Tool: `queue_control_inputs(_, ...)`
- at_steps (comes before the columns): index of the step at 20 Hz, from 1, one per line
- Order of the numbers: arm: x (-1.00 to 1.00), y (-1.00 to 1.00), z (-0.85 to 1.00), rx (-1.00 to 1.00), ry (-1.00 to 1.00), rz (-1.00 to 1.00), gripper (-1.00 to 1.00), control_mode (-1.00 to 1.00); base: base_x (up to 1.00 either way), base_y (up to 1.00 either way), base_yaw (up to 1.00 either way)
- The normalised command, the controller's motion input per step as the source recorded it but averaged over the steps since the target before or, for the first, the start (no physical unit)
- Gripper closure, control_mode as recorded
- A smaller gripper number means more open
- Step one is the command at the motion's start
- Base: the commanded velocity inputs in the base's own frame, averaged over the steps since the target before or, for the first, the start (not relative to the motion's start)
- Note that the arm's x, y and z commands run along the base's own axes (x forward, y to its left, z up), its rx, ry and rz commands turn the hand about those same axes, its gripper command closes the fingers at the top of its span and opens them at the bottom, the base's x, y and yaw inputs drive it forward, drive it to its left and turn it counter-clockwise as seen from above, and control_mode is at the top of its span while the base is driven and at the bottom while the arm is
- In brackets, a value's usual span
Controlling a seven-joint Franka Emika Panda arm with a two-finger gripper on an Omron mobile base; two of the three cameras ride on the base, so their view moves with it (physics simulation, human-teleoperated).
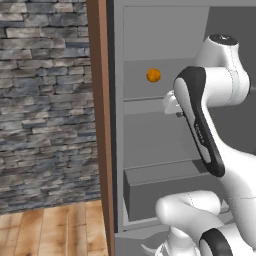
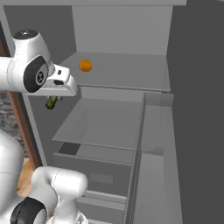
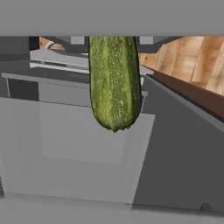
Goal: Open the fridge, remove the orange, squash, and shrimp, and place them on any counter.
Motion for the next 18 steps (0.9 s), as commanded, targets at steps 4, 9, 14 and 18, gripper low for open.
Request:
queue_control_inputs(4, -0.20, 0.01, 0.00, 0.00, 0.00, 0.05, 1.00, -1.00, 0.00, 0.00, 0.00)
queue_control_inputs(9, 0.00, 0.00, 0.00, 0.00, 0.00, 0.00, 1.00, -1.00, 0.00, 0.00, 0.00)
queue_control_inputs(14, 0.00, 0.00, 0.00, 0.00, 0.00, 0.00, 1.00, -1.00, 0.00, 0.00, 0.00)
queue_control_inputs(18, 0.00, 0.00, 0.00, 0.00, 0.00, 0.00, 1.00, 1.00, -0.30, 0.06, 0.00)
